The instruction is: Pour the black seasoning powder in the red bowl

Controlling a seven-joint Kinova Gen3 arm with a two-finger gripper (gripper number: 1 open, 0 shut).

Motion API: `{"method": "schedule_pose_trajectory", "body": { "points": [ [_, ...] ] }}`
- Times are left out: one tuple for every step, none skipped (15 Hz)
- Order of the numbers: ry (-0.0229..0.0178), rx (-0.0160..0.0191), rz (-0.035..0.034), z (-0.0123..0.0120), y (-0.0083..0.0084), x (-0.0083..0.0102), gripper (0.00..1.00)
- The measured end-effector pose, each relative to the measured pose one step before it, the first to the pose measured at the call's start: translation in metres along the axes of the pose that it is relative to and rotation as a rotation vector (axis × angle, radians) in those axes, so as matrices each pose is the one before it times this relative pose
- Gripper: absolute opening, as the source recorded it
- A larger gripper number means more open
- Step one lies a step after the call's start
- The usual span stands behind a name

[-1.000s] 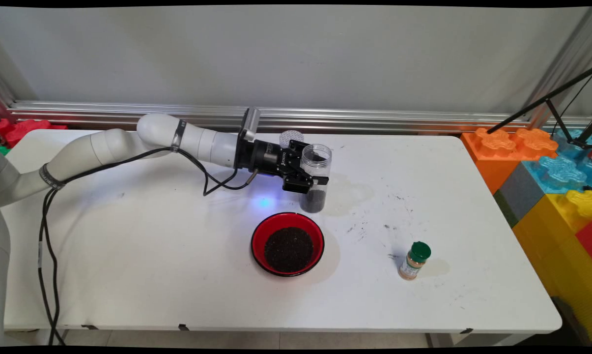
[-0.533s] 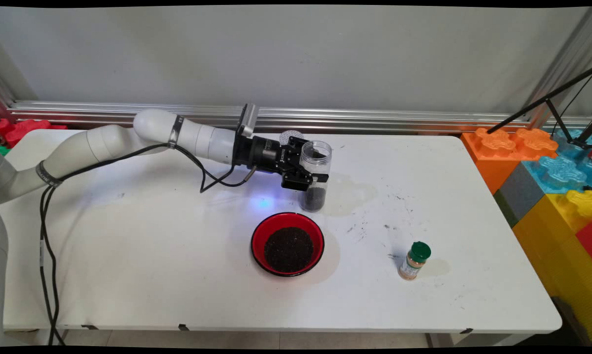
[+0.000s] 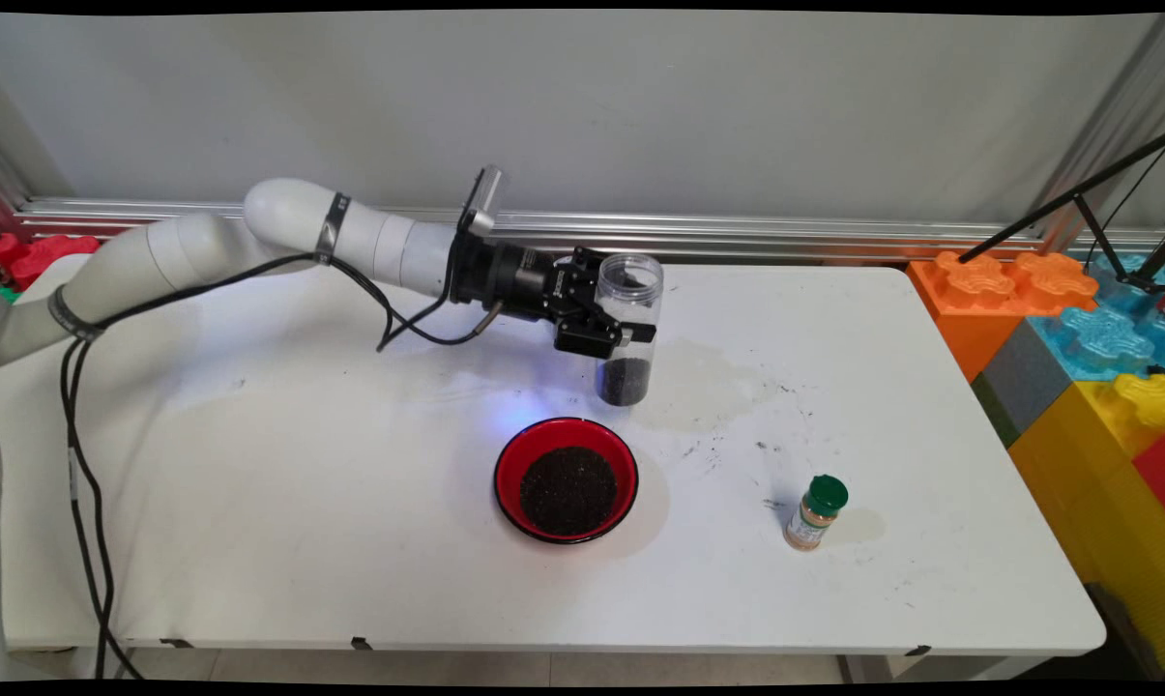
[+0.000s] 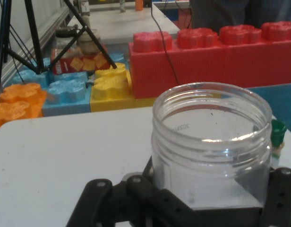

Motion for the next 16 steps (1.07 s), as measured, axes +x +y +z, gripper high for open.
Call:
{"method": "schedule_pose_trajectory", "body": {
  "points": [
    [0.00063, -0.00149, 0.00213, 0.00043, 0.00139, 0.00944, 0.0],
    [0.00011, 0.00053, 0.00241, -0.00003, 0.00101, 0.00679, 0.0],
    [-0.00038, 0.00085, 0.00382, 0.0002, 0.0009, 0.0077, 0.0],
    [-0.00347, 0.00285, 0.00633, 0.00023, 0.00021, 0.00617, 0.0],
    [-0.00581, 0.00451, 0.00833, 0.00019, 0.00008, 0.0065, 0.0],
    [-0.00759, 0.00492, 0.01137, 0.00038, -0.00027, 0.00716, 0.0],
    [-0.00461, 0.0009, 0.00931, 0.00031, 0.00007, 0.0042, 0.0],
    [-0.00533, 0.00186, 0.01237, 0.00028, -0.00014, 0.0057, 0.0],
    [-0.0045, 0.00101, 0.01058, 0.00065, -0.00013, 0.00528, 0.0],
    [-0.00586, 0.00084, 0.00716, 0.00074, 0.00008, 0.00434, 0.0],
    [-0.00662, -0.00139, 0.00585, 0.00042, 0.00033, 0.00354, 0.0],
    [-0.00937, -0.00448, 0.00638, 0.00031, 0.00061, 0.00342, 0.0],
    [-0.007, -0.0032, 0.00981, -0.00005, 0.00033, 0.00292, 0.0],
    [-0.0084, -0.00487, 0.01702, -0.00008, 0.00012, 0.00391, 0.0],
    [-0.00639, -0.00394, 0.01357, -0.00021, -0.00014, 0.00226, 0.0],
    [-0.00631, -0.00592, 0.01359, -0.00022, -0.00017, 0.00146, 0.0]
  ]
}}
